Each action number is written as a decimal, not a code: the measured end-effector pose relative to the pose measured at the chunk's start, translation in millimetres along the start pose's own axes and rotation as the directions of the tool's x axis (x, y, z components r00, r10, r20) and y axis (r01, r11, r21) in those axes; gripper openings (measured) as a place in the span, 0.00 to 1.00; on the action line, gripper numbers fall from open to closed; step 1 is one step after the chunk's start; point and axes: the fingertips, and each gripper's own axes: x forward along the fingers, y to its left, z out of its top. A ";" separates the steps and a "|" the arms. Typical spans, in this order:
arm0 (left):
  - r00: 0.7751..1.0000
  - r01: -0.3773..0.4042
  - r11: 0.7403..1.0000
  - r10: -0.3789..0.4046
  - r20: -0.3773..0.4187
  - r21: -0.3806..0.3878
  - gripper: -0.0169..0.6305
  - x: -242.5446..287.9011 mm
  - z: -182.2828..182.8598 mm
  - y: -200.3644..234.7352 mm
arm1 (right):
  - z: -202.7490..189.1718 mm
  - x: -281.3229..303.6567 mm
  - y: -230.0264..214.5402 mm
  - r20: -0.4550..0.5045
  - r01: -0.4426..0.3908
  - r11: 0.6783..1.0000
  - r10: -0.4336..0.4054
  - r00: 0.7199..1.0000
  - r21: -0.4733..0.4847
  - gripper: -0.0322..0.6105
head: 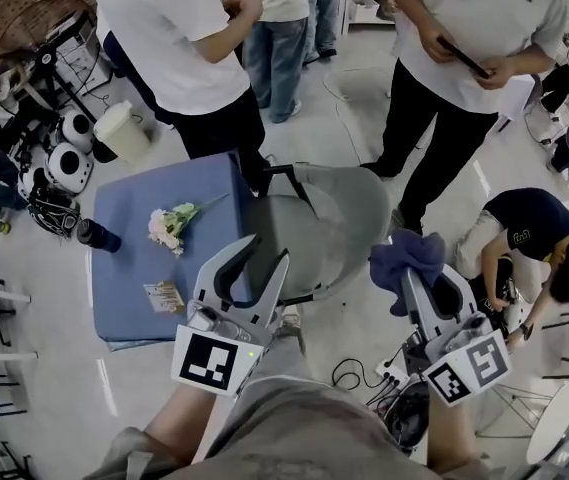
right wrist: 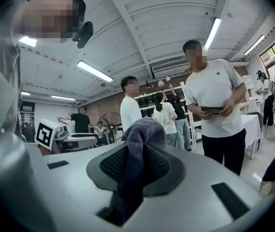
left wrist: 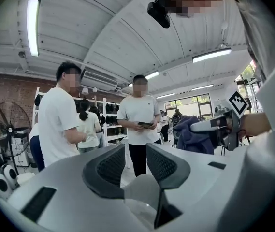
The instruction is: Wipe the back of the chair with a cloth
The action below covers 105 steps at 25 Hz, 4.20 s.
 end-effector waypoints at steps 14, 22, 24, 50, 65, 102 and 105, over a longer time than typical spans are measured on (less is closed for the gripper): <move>0.993 0.045 0.998 -0.049 -0.105 -0.035 0.26 92.3 -68.6 103.3 | -39.9 149.8 -59.8 -0.163 0.035 0.999 -0.040 0.986 -0.031 0.18; 0.981 0.042 0.999 -0.042 -0.191 -0.002 0.26 126.4 -116.5 132.0 | -73.8 206.1 -83.8 -0.233 -0.013 1.000 0.008 0.972 -0.020 0.18; 0.976 0.037 0.999 -0.034 -0.215 0.010 0.26 136.8 -129.3 138.1 | -85.8 216.3 -95.0 -0.245 -0.016 1.000 0.013 0.969 -0.012 0.18; 0.893 0.093 0.987 -0.140 -0.427 -0.129 0.26 201.0 -312.8 97.9 | -216.9 280.1 -193.4 -0.464 -0.040 0.998 0.014 0.886 -0.046 0.18; 0.790 0.172 0.957 -0.275 -0.548 -0.232 0.27 177.8 -398.4 35.7 | -255.1 287.7 -197.4 -0.504 -0.068 0.997 0.042 0.863 -0.033 0.18; 0.699 0.184 0.809 -0.506 -0.505 -0.558 0.30 179.8 -482.0 -99.6 | -395.0 411.3 -204.0 -0.802 -0.669 0.523 -0.048 0.596 -0.528 0.19; 0.710 0.160 0.799 -0.501 -0.495 -0.580 0.28 181.7 -483.7 -97.9 | -413.3 416.0 -214.0 -0.828 -0.718 0.446 -0.108 0.550 -0.535 0.19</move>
